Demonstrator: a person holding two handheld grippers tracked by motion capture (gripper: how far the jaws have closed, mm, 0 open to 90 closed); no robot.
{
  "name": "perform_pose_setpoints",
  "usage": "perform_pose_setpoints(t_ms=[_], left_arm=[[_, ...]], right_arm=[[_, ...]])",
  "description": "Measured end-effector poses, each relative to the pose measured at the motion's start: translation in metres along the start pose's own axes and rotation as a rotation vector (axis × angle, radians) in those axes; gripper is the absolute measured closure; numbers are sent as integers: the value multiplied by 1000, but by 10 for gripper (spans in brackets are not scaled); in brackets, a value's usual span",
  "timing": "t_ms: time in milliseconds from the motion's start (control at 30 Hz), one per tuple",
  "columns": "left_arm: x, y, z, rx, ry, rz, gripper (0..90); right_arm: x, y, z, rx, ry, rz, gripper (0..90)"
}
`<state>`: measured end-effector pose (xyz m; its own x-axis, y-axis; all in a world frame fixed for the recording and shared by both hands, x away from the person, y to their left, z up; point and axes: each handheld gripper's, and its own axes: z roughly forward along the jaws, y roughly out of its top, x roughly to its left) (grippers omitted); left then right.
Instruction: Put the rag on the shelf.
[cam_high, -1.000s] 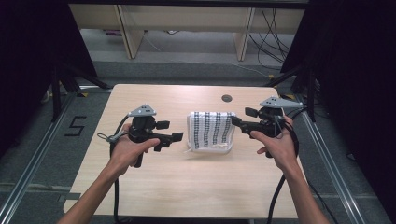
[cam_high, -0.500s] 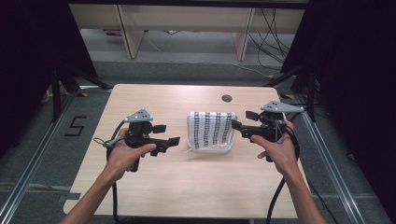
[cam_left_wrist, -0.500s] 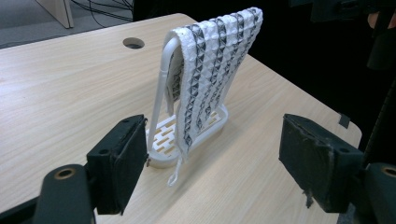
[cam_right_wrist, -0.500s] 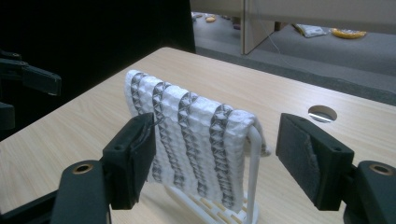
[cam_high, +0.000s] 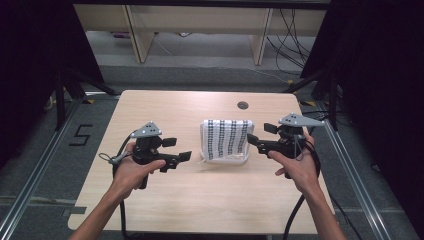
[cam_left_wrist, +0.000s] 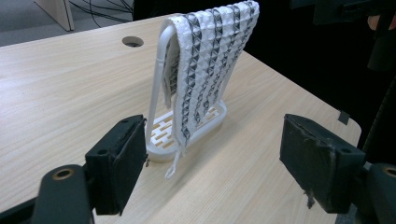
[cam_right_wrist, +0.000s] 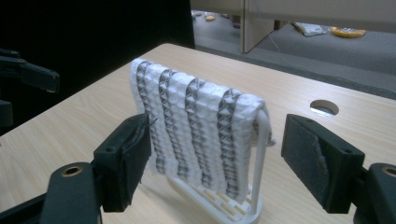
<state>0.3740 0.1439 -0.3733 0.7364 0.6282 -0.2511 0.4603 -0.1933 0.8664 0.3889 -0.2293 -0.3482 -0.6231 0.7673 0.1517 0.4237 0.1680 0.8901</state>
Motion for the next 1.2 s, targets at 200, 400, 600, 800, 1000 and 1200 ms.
perform_pose_setpoints(t_ms=[200, 400, 600, 800, 1000, 1200], left_arm=[[-5, -6, -2, 3, -5, 7, 221], [-9, -15, -5, 3, 5, 16, 222], [-9, -20, -5, 0, -4, 19, 222], [-11, -25, -4, 5, -4, 11, 222], [-10, -32, -5, 11, -7, 19, 213], [-10, -42, -9, 1, 3, 21, 212]], right_arm=[[5, -6, -2, 3, 2, -19, 247], [8, -14, -4, -8, -3, -22, 242], [9, -18, -5, -9, -7, -21, 237], [12, -21, -4, 4, 5, -20, 235], [16, -28, -5, 3, 11, -18, 227], [20, -36, -5, 30, 23, -21, 221]])
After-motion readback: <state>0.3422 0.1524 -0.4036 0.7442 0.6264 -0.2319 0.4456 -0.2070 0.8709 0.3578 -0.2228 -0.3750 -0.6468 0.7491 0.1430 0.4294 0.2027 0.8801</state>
